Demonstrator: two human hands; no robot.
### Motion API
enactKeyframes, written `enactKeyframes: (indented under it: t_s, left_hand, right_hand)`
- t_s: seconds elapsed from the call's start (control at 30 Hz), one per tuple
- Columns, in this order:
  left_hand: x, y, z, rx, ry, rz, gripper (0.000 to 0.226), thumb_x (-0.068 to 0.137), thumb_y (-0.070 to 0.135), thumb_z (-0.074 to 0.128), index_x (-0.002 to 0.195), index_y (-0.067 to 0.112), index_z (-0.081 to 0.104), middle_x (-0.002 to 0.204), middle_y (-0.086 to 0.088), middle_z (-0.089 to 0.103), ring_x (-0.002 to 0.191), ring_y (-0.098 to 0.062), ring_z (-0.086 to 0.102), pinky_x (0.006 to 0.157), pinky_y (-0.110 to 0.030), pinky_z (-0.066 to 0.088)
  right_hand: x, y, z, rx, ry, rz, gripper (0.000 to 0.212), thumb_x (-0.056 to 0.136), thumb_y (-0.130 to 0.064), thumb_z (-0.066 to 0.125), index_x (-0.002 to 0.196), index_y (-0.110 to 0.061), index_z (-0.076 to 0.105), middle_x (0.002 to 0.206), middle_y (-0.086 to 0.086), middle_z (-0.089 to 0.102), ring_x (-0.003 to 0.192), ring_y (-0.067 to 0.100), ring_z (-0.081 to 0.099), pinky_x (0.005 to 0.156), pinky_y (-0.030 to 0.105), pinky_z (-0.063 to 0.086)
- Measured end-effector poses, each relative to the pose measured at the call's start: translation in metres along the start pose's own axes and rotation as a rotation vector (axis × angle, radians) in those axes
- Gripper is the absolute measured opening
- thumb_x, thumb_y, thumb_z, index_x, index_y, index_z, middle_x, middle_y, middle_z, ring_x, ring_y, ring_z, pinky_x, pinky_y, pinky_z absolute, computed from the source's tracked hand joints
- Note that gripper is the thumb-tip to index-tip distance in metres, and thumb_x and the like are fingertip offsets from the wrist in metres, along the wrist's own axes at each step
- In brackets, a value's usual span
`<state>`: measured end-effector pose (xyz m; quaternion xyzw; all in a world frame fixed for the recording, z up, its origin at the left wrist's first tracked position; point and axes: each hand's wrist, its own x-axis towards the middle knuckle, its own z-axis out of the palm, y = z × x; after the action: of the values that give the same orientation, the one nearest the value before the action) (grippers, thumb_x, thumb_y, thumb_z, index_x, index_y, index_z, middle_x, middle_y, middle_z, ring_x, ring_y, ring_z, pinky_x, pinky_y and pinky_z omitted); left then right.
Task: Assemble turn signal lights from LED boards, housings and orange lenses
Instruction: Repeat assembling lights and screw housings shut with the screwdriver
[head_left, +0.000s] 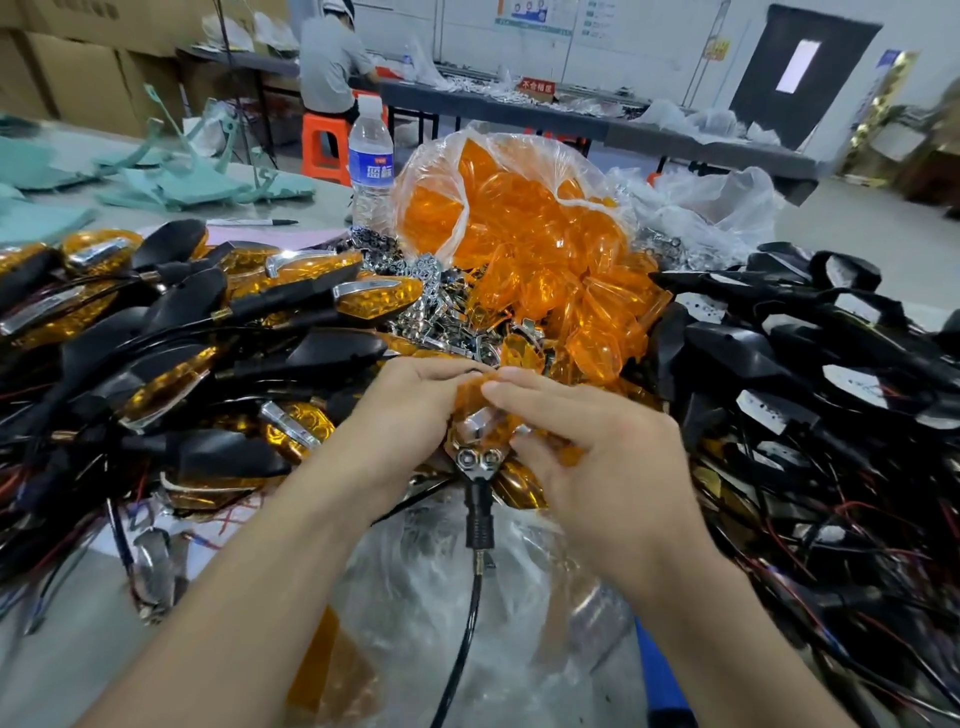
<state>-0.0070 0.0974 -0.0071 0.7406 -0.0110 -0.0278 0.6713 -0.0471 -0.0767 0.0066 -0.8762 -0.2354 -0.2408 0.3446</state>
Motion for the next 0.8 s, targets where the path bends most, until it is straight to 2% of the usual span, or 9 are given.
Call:
enactKeyframes:
  t_s: [0.1,0.17,0.27,0.4,0.5,0.57,0.63,0.7,0.8]
  left_hand:
    - [-0.001,-0.002,0.005,0.012,0.071,0.032,0.025,0.104,0.023,0.062,0.095,0.030,0.085,0.094,-0.001,0.081,0.095,-0.030,0.077,0.091,-0.056,0.061]
    - [-0.003,-0.003,0.011,0.032,0.123,0.079,0.026,0.104,0.025,0.062,0.095,0.035,0.084,0.091,0.004,0.081,0.093,-0.027,0.076,0.093,-0.059,0.059]
    - [-0.006,-0.002,0.018,0.133,0.154,0.177,0.029,0.103,0.028,0.061,0.095,0.046,0.082,0.088,0.012,0.080,0.090,-0.022,0.076,0.087,-0.056,0.060]
    - [-0.009,-0.004,0.027,0.222,0.143,0.197,0.024,0.091,0.041,0.060,0.098,0.049,0.081,0.093,0.019,0.079,0.092,-0.007,0.073,0.090,-0.049,0.059]
    - [-0.006,-0.006,0.029,0.141,0.165,0.168,0.023,0.091,0.034,0.069,0.083,0.054,0.079,0.090,0.015,0.078,0.089,-0.007,0.070,0.090,-0.043,0.058]
    - [-0.006,-0.007,0.027,0.110,0.184,0.160,0.026,0.095,0.027,0.071,0.085,0.047,0.081,0.087,0.013,0.079,0.085,-0.001,0.069,0.080,-0.036,0.053]
    - [-0.006,-0.007,0.027,0.074,0.189,0.151,0.024,0.096,0.024,0.070,0.086,0.043,0.082,0.087,0.013,0.079,0.087,0.002,0.070,0.082,-0.031,0.050]
    - [-0.008,-0.005,0.028,0.006,0.159,0.122,0.020,0.096,0.026,0.070,0.089,0.038,0.084,0.090,0.012,0.081,0.093,-0.005,0.074,0.086,-0.035,0.055]
    - [-0.010,0.001,0.031,-0.123,0.104,0.019,0.016,0.097,0.030,0.070,0.093,0.030,0.085,0.092,0.003,0.082,0.087,-0.017,0.077,0.068,-0.033,0.061]
  right_hand:
    - [-0.005,0.006,0.005,0.366,-0.048,0.267,0.049,0.089,0.006,0.073,0.111,-0.037,0.081,0.129,-0.031,0.063,0.117,-0.017,0.059,0.098,0.022,0.056]
    - [-0.007,0.005,0.007,0.577,-0.044,0.376,0.036,0.089,-0.011,0.078,0.106,-0.043,0.081,0.131,-0.024,0.067,0.118,-0.017,0.059,0.097,0.026,0.058]
    - [-0.010,0.005,0.010,0.647,0.055,0.444,0.025,0.080,-0.026,0.085,0.100,-0.041,0.081,0.119,-0.021,0.074,0.113,-0.010,0.066,0.094,0.025,0.058]
    - [-0.014,0.012,0.010,0.593,-0.001,0.454,0.028,0.080,-0.008,0.084,0.090,-0.030,0.069,0.085,-0.010,0.076,0.083,0.005,0.071,0.076,0.022,0.058]
    - [-0.018,0.021,0.004,0.654,0.080,0.502,0.035,0.073,0.004,0.086,0.089,-0.023,0.070,0.089,-0.005,0.078,0.088,0.016,0.074,0.083,0.039,0.061]
    - [-0.022,0.024,-0.001,0.662,0.145,0.490,0.048,0.067,0.005,0.089,0.098,-0.028,0.072,0.100,-0.005,0.080,0.096,0.013,0.075,0.091,0.043,0.062]
    - [-0.028,0.019,-0.002,0.644,0.150,0.437,0.061,0.061,-0.004,0.092,0.109,-0.035,0.073,0.110,-0.015,0.078,0.107,0.003,0.073,0.095,0.028,0.059]
    - [-0.032,0.011,0.001,0.597,0.126,0.380,0.065,0.060,-0.006,0.092,0.109,-0.044,0.073,0.110,-0.028,0.074,0.108,-0.008,0.069,0.093,0.010,0.052]
    - [-0.034,0.004,0.007,0.475,0.119,0.314,0.068,0.065,0.003,0.089,0.099,-0.054,0.070,0.101,-0.035,0.072,0.100,-0.012,0.068,0.081,0.000,0.047]
